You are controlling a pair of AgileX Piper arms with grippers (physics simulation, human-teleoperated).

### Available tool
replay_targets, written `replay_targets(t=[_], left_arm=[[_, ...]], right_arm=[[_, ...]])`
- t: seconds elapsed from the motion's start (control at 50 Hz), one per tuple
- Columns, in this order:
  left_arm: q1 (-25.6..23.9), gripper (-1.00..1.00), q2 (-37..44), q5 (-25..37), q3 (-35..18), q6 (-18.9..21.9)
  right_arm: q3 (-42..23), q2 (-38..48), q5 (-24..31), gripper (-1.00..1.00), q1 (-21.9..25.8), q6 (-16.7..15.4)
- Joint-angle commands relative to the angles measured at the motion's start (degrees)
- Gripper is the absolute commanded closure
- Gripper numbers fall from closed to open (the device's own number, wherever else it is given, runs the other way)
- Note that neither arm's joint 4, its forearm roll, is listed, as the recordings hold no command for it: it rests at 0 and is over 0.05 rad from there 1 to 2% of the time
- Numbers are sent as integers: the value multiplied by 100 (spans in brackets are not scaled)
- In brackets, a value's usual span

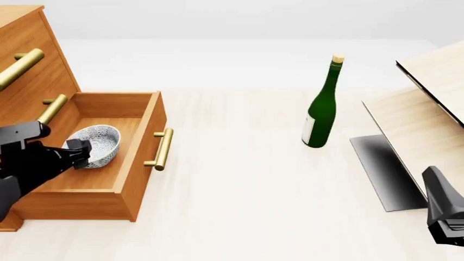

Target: Put the bowl in the bottom drawer of the cabinet and close it.

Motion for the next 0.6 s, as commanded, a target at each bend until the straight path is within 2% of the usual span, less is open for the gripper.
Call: replay_targets(t=[0.02, 0.34, 0.6], left_arm=[[-121, -100, -365, 140, 51, -33], [-526, -100, -862, 413, 14, 105], [-1068, -100, -1229, 673, -45, 147]], right_arm=[[-2, 0, 3, -100, 2, -2], [-2, -1, 3, -100, 1, -2], [-2, -1, 3, -100, 2, -2]])
